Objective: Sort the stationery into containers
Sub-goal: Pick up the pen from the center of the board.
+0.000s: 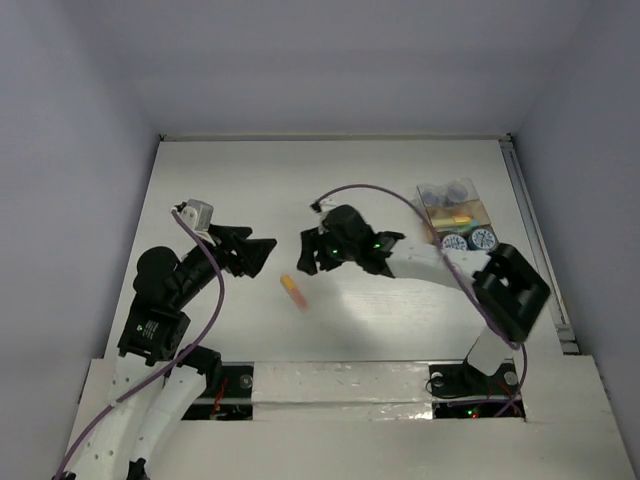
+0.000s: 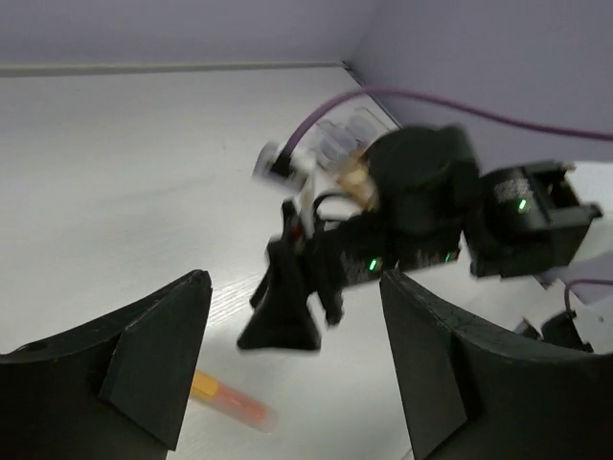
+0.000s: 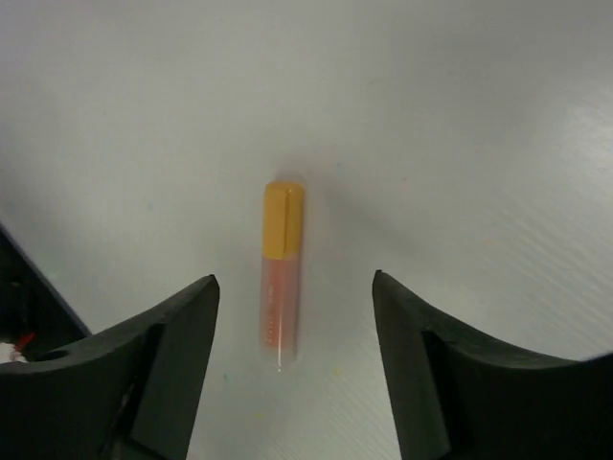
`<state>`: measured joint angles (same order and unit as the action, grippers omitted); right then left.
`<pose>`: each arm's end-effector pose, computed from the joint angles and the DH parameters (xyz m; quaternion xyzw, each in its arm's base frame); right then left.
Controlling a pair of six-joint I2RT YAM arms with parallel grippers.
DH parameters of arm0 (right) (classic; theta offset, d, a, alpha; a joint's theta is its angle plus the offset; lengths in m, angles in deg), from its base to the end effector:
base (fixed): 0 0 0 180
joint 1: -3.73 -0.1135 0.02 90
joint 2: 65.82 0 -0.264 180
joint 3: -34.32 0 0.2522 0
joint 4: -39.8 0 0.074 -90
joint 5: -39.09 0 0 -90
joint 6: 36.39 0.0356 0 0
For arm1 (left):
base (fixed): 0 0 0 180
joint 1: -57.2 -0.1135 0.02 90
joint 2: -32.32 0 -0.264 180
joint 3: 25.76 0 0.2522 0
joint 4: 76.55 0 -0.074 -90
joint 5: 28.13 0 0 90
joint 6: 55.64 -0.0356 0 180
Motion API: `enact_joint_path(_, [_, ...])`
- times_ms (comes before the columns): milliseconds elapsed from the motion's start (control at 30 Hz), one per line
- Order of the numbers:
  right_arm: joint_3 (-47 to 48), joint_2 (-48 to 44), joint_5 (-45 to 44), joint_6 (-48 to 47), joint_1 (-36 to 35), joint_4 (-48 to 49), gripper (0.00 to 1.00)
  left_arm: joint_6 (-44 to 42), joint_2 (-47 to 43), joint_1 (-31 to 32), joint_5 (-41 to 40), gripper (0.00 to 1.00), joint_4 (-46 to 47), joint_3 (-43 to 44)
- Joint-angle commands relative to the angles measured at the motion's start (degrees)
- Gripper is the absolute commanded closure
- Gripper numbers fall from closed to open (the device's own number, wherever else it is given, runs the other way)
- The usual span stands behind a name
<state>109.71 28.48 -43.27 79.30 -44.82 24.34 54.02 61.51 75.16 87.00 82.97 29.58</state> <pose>0.2404 0.2794 0.2333 -0.2054 0.8588 0.3280 0.3357 0.1110 -0.0519 0.3639 0.1515 0.6575 -0.3715 0.6377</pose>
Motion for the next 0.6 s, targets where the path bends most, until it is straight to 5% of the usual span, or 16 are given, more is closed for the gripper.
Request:
enact_joint_path(0, [11.0,9.2,-4.2,-4.8,-7.2,-9.5,0.26,-2.2,-1.8,0.3,-9.2,0.31,1.0,0.3])
enact_joint_path(233, [24.2,24.0,-13.8,-7.1,-12.9,-18.9,0.22,-3.0,-3.3,0.3,-18.4,0.24,-1.8,0.5])
enact_joint_path(333, [26.1,27.4,-18.0,-7.3,-13.7,-22.1,0.41,-2.9,-3.6,0.3,-19.6,0.22,-2.3,0.6])
enact_joint_path(367, [26.2,27.8,-19.5,-7.1,-14.3,-23.3,0.60,-2.9,-3.7,0.3,-19.6,0.22,-2.4,0.6])
enact_joint_path(433, [26.3,28.5,-22.7,-7.0,-14.3,-24.2,0.71,-2.9,-3.8,0.3,-19.3,0.21,-2.4,0.5])
enact_joint_path(467, [26.1,28.5,-23.6,-6.8,-14.3,-24.4,0.90,-2.8,-3.8,0.3,-19.1,0.21,-2.3,0.5])
enact_joint_path(500, [26.0,28.3,-24.7,-7.0,-14.3,-24.1,0.99,-2.7,-3.8,0.3,-19.0,0.21,-2.3,0.4])
enact_joint_path(567, [25.2,26.3,-29.4,-7.5,-14.3,-23.0,1.00,-2.8,-3.8,0.3,-18.9,0.21,-2.3,0.3])
